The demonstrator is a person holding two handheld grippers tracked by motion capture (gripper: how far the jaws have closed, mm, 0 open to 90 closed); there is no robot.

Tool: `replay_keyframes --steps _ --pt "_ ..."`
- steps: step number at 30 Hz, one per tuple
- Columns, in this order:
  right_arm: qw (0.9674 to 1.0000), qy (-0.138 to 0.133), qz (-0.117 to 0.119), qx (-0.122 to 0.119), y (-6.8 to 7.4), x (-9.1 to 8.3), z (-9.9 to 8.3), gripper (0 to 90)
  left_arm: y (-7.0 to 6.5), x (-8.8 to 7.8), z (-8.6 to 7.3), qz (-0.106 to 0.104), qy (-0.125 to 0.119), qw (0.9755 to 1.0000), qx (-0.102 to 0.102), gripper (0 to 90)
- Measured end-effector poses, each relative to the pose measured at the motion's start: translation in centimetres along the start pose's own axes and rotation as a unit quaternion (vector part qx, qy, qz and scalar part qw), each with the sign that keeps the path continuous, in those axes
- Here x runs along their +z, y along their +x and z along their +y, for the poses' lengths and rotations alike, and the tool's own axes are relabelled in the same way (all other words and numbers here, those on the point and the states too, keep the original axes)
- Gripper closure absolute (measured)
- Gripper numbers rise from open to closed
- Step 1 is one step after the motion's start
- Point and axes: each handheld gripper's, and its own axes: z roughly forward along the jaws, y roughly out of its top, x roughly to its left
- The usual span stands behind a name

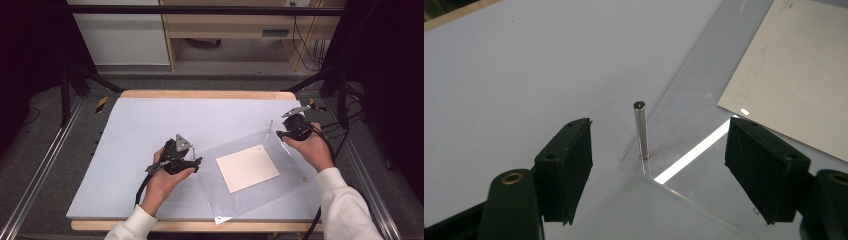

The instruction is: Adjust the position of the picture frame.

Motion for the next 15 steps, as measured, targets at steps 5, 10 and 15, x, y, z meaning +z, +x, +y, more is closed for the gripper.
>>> replay_keyframes --steps 5,10,15 --pt "1.0 0.009 0.004 0.0 0.0 2.2 0.5 61.8 0.2 0.9 -0.2 0.004 0.007 0.9998 -0.015 33.9" --pt "0.9998 0.011 0.012 0.008 -0.2 3.4 1.0 65.3 0.3 1.3 -0.4 0.013 0.005 0.9997 -0.022 39.5" --pt "0.9993 -0.003 0.025 0.029 -1.0 4.6 1.1 68.0 0.4 1.7 -0.4 0.016 0.004 0.9996 -0.024 42.9"
